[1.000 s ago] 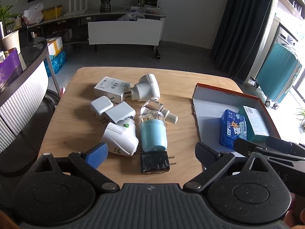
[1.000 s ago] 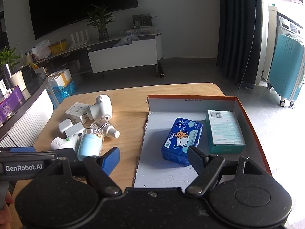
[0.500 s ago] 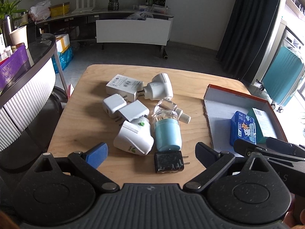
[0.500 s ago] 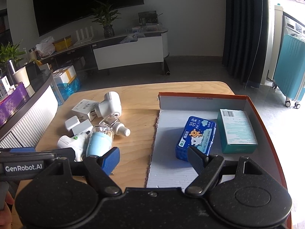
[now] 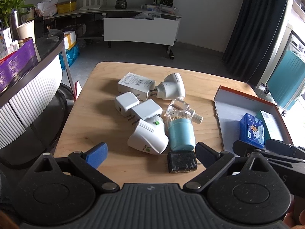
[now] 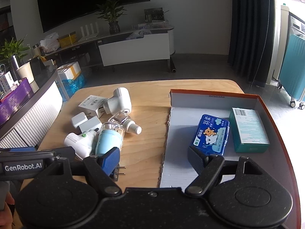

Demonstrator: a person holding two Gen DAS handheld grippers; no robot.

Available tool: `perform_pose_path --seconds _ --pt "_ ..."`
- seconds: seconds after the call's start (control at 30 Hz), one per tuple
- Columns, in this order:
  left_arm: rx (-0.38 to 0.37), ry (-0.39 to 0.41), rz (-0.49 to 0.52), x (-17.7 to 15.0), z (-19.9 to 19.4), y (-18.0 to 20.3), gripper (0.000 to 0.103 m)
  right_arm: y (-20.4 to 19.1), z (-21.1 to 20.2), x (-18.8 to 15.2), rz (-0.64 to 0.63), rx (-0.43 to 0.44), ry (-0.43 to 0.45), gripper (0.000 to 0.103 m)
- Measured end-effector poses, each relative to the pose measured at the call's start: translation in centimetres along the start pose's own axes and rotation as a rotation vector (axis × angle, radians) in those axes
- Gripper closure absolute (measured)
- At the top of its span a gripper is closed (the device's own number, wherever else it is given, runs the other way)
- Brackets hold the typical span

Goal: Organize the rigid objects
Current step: 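Move left tool to white plug adapter while right tool approaches light blue bottle, then close left tool on white plug adapter while right tool grips light blue bottle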

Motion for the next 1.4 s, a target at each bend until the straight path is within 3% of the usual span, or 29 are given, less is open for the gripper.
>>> perform_pose_path --seconds 0.63,0.87,1.13,1.2,1.37,1.4 --pt "0.010 -0.042 -0.064 -0.9 2.6 -2.7 0.001 -1.2 2.5 -0.8 -0.015 0.026 -0.039 0.011" --pt "0.007 -0.043 0.019 -1.5 5.2 -2.2 0.001 -0.4 2.8 -1.1 0.010 0.022 -0.036 0.011" --pt "-0.001 0.026 0.125 -0.9 7.3 -0.2 0.001 0.1 3.8 -1.5 0.023 0.022 -0.050 0.011" --pt "-0.001 0.035 0.149 -0.8 7.9 0.2 0.005 0.1 4.1 -1.5 0.023 0.024 -0.055 0.011" --pt "-0.054 0.058 0.197 -0.7 8.4 0.8 0.038 -0.2 4.9 -1.6 0.016 0.041 -0.068 0.011" --pt "-0.056 0.064 0.202 -0.8 8.3 0.8 0.038 -0.3 5.1 -1.6 0.014 0.047 -0.072 0.011"
Point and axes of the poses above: each gripper's, at about its wrist camera, not at the fingertips, and z roughly the way its jaws point, y to its right, x to its top, the point moved 10 cm from there along z, roughly the way its jaws point, and after that the axes turned 9 degrees about x, right-handed, at the moved point
